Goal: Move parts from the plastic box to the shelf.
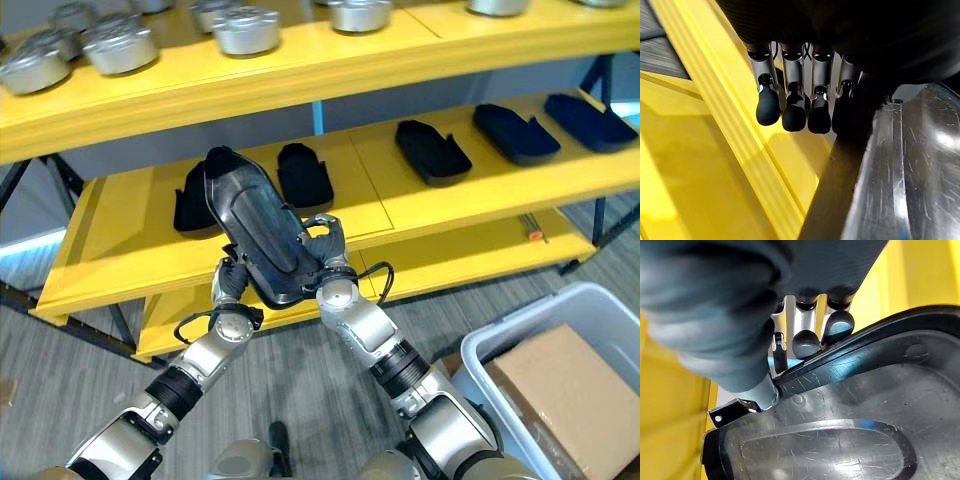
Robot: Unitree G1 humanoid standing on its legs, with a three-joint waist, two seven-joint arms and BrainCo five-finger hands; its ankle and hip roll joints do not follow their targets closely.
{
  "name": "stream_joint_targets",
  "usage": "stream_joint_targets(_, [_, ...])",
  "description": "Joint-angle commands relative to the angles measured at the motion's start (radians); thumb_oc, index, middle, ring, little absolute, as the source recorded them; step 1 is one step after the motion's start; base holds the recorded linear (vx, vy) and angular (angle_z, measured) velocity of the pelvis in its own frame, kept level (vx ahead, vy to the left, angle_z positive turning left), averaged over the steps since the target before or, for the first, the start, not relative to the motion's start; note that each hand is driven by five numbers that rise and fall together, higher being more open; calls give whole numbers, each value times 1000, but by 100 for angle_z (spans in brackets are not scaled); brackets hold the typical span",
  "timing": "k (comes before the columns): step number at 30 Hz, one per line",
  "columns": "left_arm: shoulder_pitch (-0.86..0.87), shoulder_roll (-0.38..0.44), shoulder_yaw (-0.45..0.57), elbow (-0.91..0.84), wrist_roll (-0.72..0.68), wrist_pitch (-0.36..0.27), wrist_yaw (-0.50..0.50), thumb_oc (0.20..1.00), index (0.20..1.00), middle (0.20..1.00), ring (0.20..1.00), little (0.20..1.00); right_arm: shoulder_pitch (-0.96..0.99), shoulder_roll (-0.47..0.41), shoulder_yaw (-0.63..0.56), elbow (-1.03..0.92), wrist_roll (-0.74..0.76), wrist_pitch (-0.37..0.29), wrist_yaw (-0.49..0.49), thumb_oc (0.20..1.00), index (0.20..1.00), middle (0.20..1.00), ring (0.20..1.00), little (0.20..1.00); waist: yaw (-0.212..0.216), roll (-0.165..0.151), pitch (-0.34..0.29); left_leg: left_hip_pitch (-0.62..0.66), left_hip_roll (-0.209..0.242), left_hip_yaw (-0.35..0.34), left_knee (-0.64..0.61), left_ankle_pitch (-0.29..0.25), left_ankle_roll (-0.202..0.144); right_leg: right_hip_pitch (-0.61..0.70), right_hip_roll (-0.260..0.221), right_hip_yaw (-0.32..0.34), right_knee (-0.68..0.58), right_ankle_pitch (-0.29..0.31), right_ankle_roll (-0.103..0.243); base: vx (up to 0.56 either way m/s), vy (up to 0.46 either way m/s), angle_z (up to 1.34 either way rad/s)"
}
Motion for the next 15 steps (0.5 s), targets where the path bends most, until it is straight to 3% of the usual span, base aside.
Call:
stream_joint_targets(1, [-162, -27, -64, -48, 65, -9, -35, 200, 200, 200, 200, 200, -95, 129, 41, -63, -4, -95, 51, 200, 200, 200, 200, 200, 14, 21, 37, 82, 32, 25, -6, -47, -2, 81, 9, 18, -129, 72, 46, -252, 386, 56])
stream_joint_targets(2, [-196, -27, -72, -34, 60, -8, -44, 200, 200, 200, 200, 200, -107, 141, 39, -42, -20, -113, 41, 200, 200, 200, 200, 200, 20, 17, 46, 59, -3, -6, 17, -67, 22, 74, -2, 57, -98, 59, 38, -260, 533, 67])
stream_joint_targets(4, [-230, -36, -84, -3, 57, -10, -69, 200, 200, 200, 200, 200, -118, 142, 37, -32, 4, -111, 6, 200, 200, 200, 200, 200, -2, 20, 41, 48, -45, -71, 10, -69, 49, 26, 39, 176, 2, 21, 14, -71, 414, 70])
stream_joint_targets(6, [-235, -38, -92, 7, 50, -11, -79, 200, 200, 200, 200, 200, -118, 133, 42, -27, 19, -117, -10, 200, 200, 200, 200, 200, -23, 21, 35, 53, -54, -95, -15, -58, 56, -7, 105, 234, 35, -20, 5, 102, 203, 83])
stream_joint_targets(7, [-223, -48, -86, 16, 58, 1, -91, 200, 200, 200, 200, 200, -106, 126, 51, -19, 43, -122, -4, 200, 200, 200, 200, 200, -31, 14, 22, 82, -71, -100, -72, -35, 50, -24, 195, 222, 32, -40, 5, 167, 160, 84])
stream_joint_targets(10, [-193, -54, -69, 13, 72, 26, -104, 200, 200, 200, 200, 200, -89, 127, 65, -3, 69, -134, 10, 200, 200, 200, 200, 200, -31, 1, 6, 146, -101, -84, -156, -17, 37, -29, 281, 167, -52, -4, -1, 268, 111, 20])
stream_joint_targets(13, [-151, -61, -63, -25, 83, 66, -120, 200, 200, 200, 200, 200, -55, 129, 69, -3, 84, -132, 7, 200, 200, 200, 200, 200, -59, -6, -8, 196, -139, -100, -191, -30, 49, -73, 331, 195, -128, 67, 3, 267, 66, -5])
stream_joint_targets(15, [-122, -67, -66, -47, 96, 82, -137, 200, 200, 200, 200, 200, -28, 130, 67, -9, 83, -130, -7, 200, 200, 200, 200, 200, -81, -1, -10, 214, -151, -127, -202, -43, 70, -122, 333, 254, -112, 101, 22, 254, 74, 24])
